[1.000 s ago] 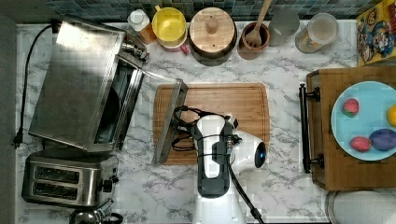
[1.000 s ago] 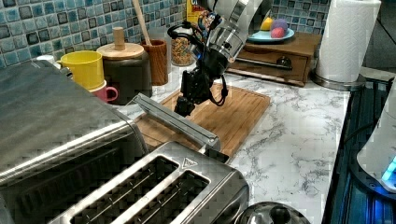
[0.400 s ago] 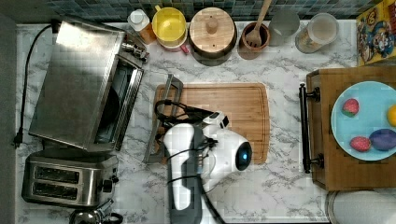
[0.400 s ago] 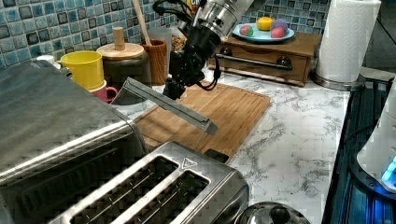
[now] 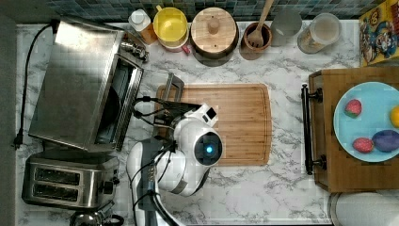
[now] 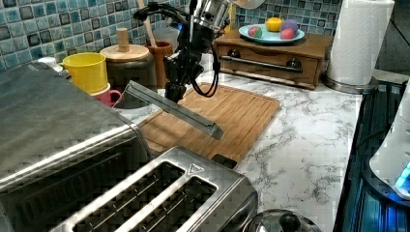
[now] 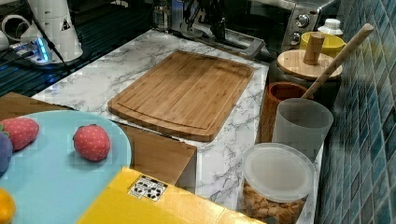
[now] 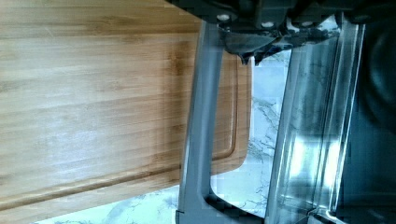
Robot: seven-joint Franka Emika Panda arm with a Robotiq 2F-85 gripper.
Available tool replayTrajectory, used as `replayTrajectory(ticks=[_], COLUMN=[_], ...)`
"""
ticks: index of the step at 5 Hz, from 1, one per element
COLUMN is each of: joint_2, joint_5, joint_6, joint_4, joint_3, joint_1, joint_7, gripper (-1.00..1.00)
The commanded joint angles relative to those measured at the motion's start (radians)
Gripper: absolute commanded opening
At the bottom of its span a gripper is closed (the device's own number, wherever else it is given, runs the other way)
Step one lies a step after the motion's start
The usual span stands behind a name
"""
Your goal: Close the oven.
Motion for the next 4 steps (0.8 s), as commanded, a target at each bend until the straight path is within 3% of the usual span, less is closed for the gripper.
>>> replayTrajectory(ticks=[1, 2, 3, 4], joint_2=[-0.074, -0.05, 0.005, 0.007], joint_5=[-0.35, -0.604, -0.99, -1.276], joint_6=[0.003, -0.057, -0.175, -0.251], joint_4=[0.256, 0.315, 0.416, 0.46], joint_3=[0.236, 0.29, 0.356, 0.427], joint_1=[0.149, 0.117, 0.09, 0.057], joint_7=[0.386, 0.594, 0.902, 1.192], gripper=[-1.0, -1.0, -1.0, -1.0])
